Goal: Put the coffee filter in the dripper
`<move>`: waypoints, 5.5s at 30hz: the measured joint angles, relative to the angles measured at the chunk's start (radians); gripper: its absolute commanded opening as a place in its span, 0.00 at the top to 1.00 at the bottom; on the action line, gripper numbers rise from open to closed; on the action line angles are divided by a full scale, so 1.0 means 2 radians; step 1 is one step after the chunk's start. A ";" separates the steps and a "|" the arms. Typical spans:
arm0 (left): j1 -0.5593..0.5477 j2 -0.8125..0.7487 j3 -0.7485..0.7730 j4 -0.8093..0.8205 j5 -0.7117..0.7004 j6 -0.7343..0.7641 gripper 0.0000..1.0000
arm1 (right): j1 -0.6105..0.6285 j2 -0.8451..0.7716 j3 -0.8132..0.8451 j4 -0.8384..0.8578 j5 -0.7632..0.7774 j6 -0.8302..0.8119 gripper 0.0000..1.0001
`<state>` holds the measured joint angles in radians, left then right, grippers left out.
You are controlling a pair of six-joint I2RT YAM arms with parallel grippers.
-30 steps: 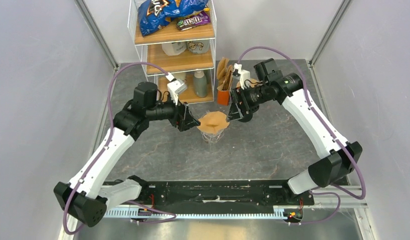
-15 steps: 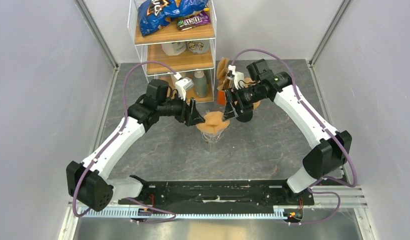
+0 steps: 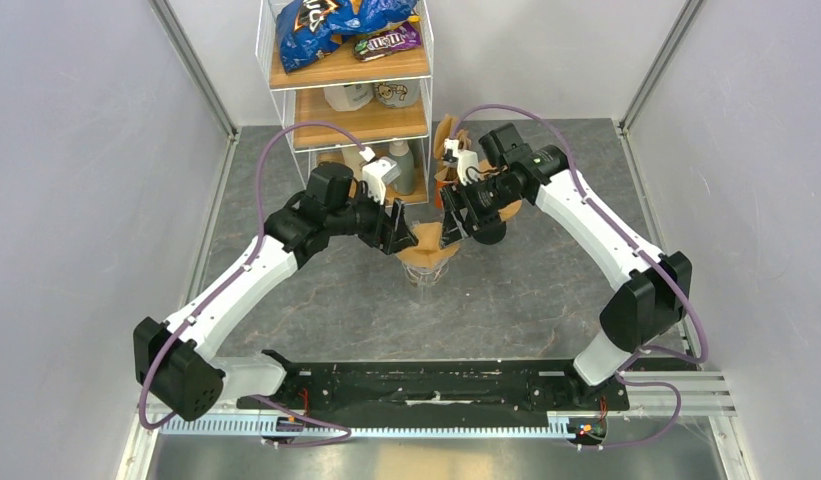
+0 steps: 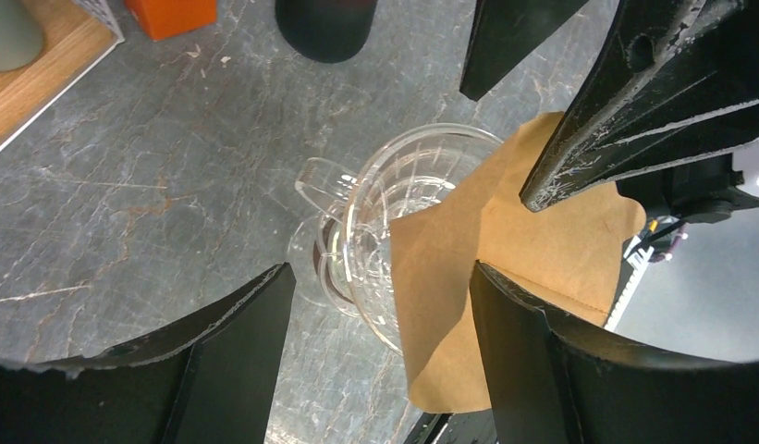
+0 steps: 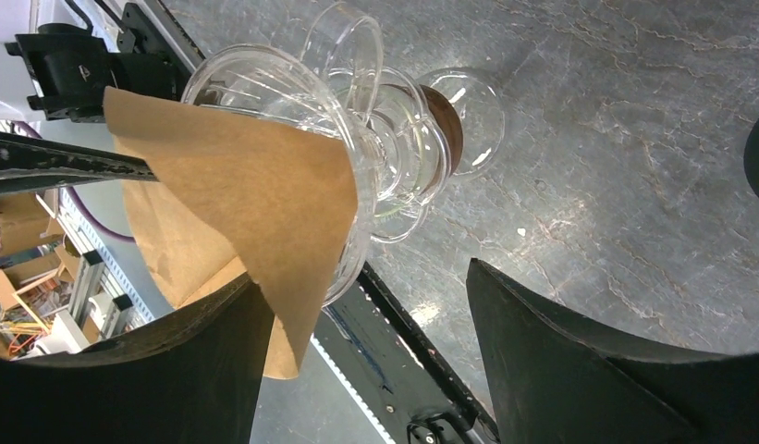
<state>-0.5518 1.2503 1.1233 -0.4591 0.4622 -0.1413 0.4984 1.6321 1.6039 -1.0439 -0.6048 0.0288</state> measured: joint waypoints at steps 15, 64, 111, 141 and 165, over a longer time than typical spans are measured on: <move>0.000 0.011 -0.003 0.011 -0.031 -0.019 0.23 | 0.005 0.019 0.000 0.003 0.008 -0.002 0.18; 0.062 -0.092 0.018 -0.104 0.060 -0.009 0.59 | -0.007 -0.035 0.069 -0.088 0.026 -0.038 0.53; 0.006 -0.021 0.017 -0.068 0.039 -0.028 0.66 | 0.031 0.025 0.088 -0.088 0.041 -0.038 0.63; 0.056 -0.094 -0.008 -0.041 0.050 -0.067 0.14 | 0.084 0.005 0.093 -0.046 0.152 -0.054 0.03; 0.101 -0.108 -0.018 -0.011 0.060 -0.107 0.12 | 0.142 0.035 0.020 0.044 0.281 -0.120 0.03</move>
<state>-0.3489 1.0351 1.0870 -0.4808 0.5823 -0.3557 0.7818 1.7020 1.6432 -0.9565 -0.0425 -0.2119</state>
